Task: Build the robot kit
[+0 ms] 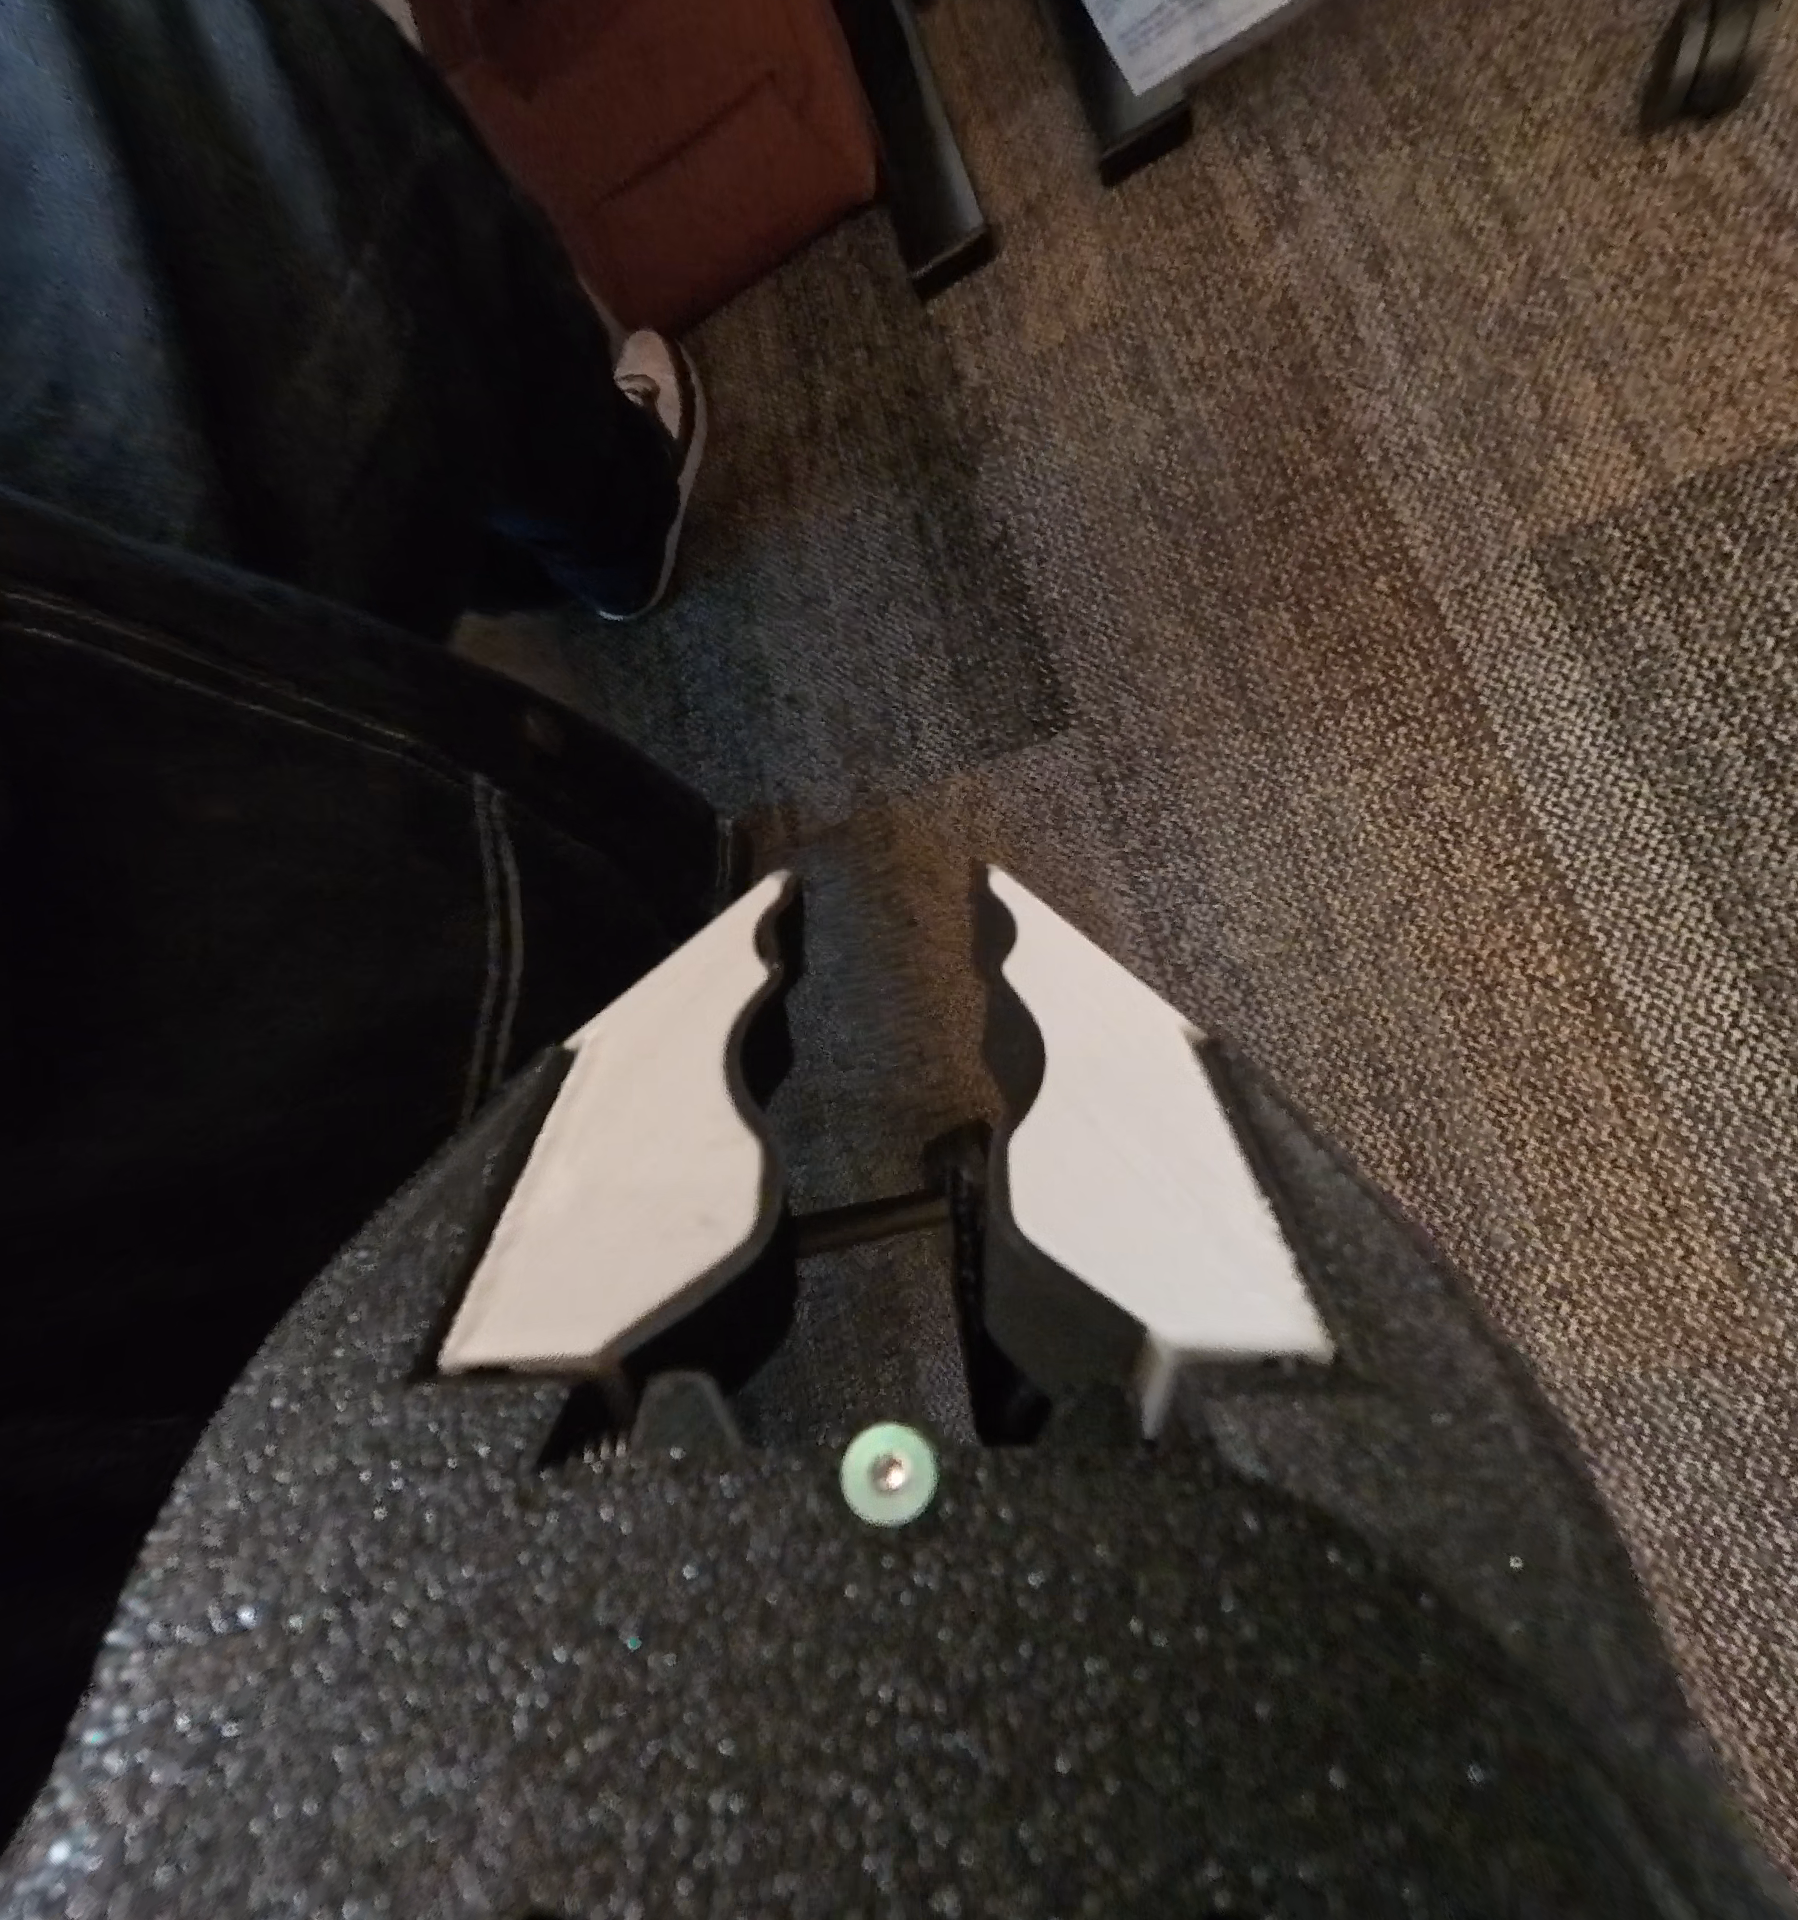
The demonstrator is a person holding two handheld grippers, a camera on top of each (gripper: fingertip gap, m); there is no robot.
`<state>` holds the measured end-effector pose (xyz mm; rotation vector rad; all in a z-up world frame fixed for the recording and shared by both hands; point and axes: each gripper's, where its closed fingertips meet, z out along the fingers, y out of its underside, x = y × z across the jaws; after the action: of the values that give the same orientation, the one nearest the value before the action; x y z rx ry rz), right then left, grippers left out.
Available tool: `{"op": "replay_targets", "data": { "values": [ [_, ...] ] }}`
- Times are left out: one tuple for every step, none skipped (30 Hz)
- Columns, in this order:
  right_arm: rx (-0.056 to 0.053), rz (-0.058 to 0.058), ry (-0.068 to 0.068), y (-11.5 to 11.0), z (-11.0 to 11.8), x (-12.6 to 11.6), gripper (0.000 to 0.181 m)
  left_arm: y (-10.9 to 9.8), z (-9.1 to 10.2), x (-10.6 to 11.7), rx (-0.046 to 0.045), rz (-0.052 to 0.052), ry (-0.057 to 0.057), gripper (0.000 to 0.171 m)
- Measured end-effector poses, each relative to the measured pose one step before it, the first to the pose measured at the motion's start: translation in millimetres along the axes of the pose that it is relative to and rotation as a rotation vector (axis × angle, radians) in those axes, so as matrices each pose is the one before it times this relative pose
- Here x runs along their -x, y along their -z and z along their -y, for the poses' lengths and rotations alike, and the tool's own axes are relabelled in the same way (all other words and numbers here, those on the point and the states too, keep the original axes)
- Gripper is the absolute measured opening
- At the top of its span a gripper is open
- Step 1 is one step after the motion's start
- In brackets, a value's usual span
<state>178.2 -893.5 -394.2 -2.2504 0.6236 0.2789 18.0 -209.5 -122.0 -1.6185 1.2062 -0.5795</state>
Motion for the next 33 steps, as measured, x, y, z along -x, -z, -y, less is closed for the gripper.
{"op": "replay_targets", "data": {
  "values": [
    [0.0025,0.0369,-0.0047,4.74,5.65,12.86,0.031,0.93,1.0,-0.14,-0.00796,-0.0096,0.0101,0.026],
    [-0.0012,0.0995,-0.0082,5.91,8.58,25.42,0.029,0.78,0.84,0.09,-0.0062,-0.0098,0.0122,0.026],
    [-0.0046,0.1314,0.0152,5.31,11.12,35.53,0.035,0.47,0.68,0.08,-0.00518,-0.0098,0.0127,0.026],
    [0.0173,0.108,0.0398,1.69,9.14,36.31,0.04,0.43,0.41,-0.12,-0.00314,-0.0112,0.0115,0.026],
    [0.056,0.07,0.037,-3.1,3.85,30.49,0.037,0.27,0.28,-0.59,-0.00164,-0.0128,0.0099,0.026],
    [0.0804,0.035,0.0292,-6.88,-0.48,22.17,0.039,0.31,0.39,-0.57,-0.00238,-0.0121,0.0083,0.026],
    [0.0932,-0.0048,0.0293,-9.2,-3.71,11.72,0.043,0.32,0.39,-0.56,-0.00285,-0.0099,0.0065,0.026],
    [0.1005,-0.0191,0.024,-10.54,-6.38,5.1,0.043,0.19,0.19,-0.54,-0.00119,-0.0089,0.0052,0.026],
    [0.094,-0.016,0.0063,-10.72,-7.09,2.41,0.033,-0.04,-0.02,-0.55,0.00053,-0.0094,0.0054,0.026],
    [0.0761,-0.0168,-0.0015,-9.09,-6.62,-1.04,0.025,0.08,0.03,-0.49,-0.0003,-0.0092,0.0059,0.027],
    [0.05,-0.0063,-0.0072,-6.03,-4.02,-2.28,0.018,0.3,0.42,-0.14,-0.00257,-0.0067,0.0062,0.027],
    [0.0136,0.0105,-0.0148,-4.17,0.14,-0.53,0.016,0.49,0.58,0.12,-0.00457,-0.004,0.0064,0.027],
    [0.0021,0.0174,-0.0192,-2.6,0.88,0.1,0.008,0.54,0.64,0.35,-0.00514,-0.0026,0.0064,0.027],
    [0.0347,-0.0548,-0.0272,-0.74,-3.34,-11.29,0.003,0.49,0.52,0.41,-0.0038,-0.0013,0.0059,0.027],
    [0.0349,-0.0616,-0.0164,1.65,-3.31,-11.58,0.002,0.06,0.23,0.33,-0.00149,-0.0009,0.0048,0.027],
    [-0.0067,-0.0715,-0.0052,6.51,2.38,-12.16,0.001,-0.14,-0.09,0.19,0.00114,-0.0016,0.0035,0.027],
    [-0.0433,-0.0883,-0.0028,11.52,6.99,-13.88,0.001,-0.27,-0.36,0.15,0.00306,-0.001,0.0024,0.027],
    [-0.0356,-0.0542,0.0001,11.59,6.46,-8.41,0.001,-0.51,-0.46,0.16,0.00392,-0.0006,0.0018,0.027],
    [-0.0186,-0.0506,0.0002,11.05,4.49,-7.64,0.001,-0.45,-0.52,0.24,0.00431,0.0006,0.0016,0.027],
    [-0.0255,-0.0424,0.0069,10.46,5.29,-5.69,0.0,-0.55,-0.46,0.32,0.00416,0.0014,0.0015,0.027],
    [-0.0273,-0.0421,0.0087,10.27,5.93,-5.17,0.0,-0.46,-0.5,0.4,0.00421,0.0018,0.0016,0.027],
    [-0.0085,-0.0423,0.0254,9.12,4.0,-4.49,0.0,-0.51,-0.54,0.31,0.00476,0.0013,0.0016,0.027],
    [0.0032,-0.0228,0.0242,6.63,2.12,-1.87,0.0,-0.67,-0.53,0.27,0.00535,0.0009,0.0015,0.027],
    [0.0084,-0.0103,0.0141,4.02,0.27,-0.96,0.0,-0.6,-0.69,0.24,0.00561,0.0003,0.0013,0.027],
    [0.0084,-0.0028,-0.0008,2.0,-1.2,-1.42,0.0,-0.62,-0.66,0.11,0.00539,-0.0006,0.0014,0.027],
    [0.0065,0.0121,-0.0163,0.31,-2.21,-0.93,0.0,-0.47,-0.46,0.17,0.00407,0.0001,0.0015,0.027],
    [0.0053,0.0165,-0.021,-0.67,-3.29,-1.52,0.0,-0.25,-0.22,0.32,0.00201,0.0017,0.0014,0.027],
    [0.0106,0.0174,-0.0274,-1.65,-5.18,-1.87,0.0,0.0,-0.01,0.37,0.00005,0.0029,0.0006,0.027],
    [0.0074,0.0187,-0.0276,-2.02,-5.44,-1.49,0.001,0.17,0.13,0.15,-0.00082,0.0022,-0.0012,0.027],
    [0.0101,0.0119,-0.0251,-1.87,-6.06,-1.85,0.0,0.18,0.09,-0.04,-0.00146,0.0022,-0.0026,0.027],
    [0.0087,0.0084,-0.0165,-1.33,-5.19,-1.15,0.001,0.41,0.4,-0.06,-0.00316,0.003,-0.0036,0.027],
    [0.0052,0.0057,-0.0085,-0.84,-3.62,-0.8,0.0,0.48,0.44,-0.23,-0.00469,0.0036,-0.0049,0.027],
    [-0.0004,0.0056,-0.0073,-0.1,-1.49,-0.36,0.001,0.46,0.54,-0.31,-0.00447,0.0027,-0.0059,0.027]
  ]
}}
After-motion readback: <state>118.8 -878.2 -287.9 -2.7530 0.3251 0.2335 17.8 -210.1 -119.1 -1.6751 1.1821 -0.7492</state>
